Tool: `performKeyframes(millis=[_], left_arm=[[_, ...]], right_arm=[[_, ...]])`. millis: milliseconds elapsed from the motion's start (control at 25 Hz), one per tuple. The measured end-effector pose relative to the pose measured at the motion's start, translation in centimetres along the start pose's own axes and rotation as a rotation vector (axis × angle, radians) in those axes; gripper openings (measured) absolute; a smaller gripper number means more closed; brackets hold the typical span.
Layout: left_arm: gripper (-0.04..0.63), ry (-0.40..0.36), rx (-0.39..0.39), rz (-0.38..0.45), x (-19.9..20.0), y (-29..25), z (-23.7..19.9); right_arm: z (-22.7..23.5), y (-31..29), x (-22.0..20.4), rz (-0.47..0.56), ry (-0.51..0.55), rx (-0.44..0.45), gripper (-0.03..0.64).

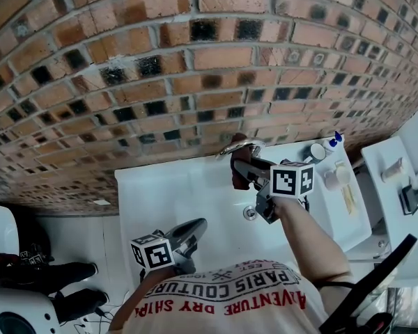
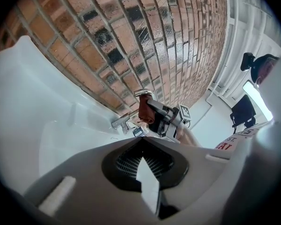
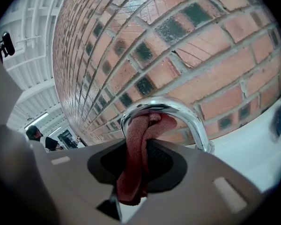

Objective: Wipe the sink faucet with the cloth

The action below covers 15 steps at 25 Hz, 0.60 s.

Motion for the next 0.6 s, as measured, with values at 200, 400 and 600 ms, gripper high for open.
performKeyframes(millis=[200,400,600], left_arm=[[0.003,-0.005,0.004,-0.009,-0.2,-0.1,0.2],[0.003,0.003,0.012,-0.02,-0.3,-0.3,-0.1],[0.003,0.003,0.017,-0.031,-0.4,-0.7,-0.1]], right_arm=[[1.4,1.7,0.2,0.052,-0.048,-0.013,0.092],[3.3,2.8,-0.1,0.091,-0.097,-0.035,0.092],[5.5,3.1,-0.8,0.101,-0.14,-0.05,0.092]])
Point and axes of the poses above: the fingertips, and each gripper's own axes: y backward along the fingers, z to its right, x out of its top, the point moved 5 cm from there along y, backward along the fingers, and after that the axes turned 13 degrees about x, right-handed, at the moved point
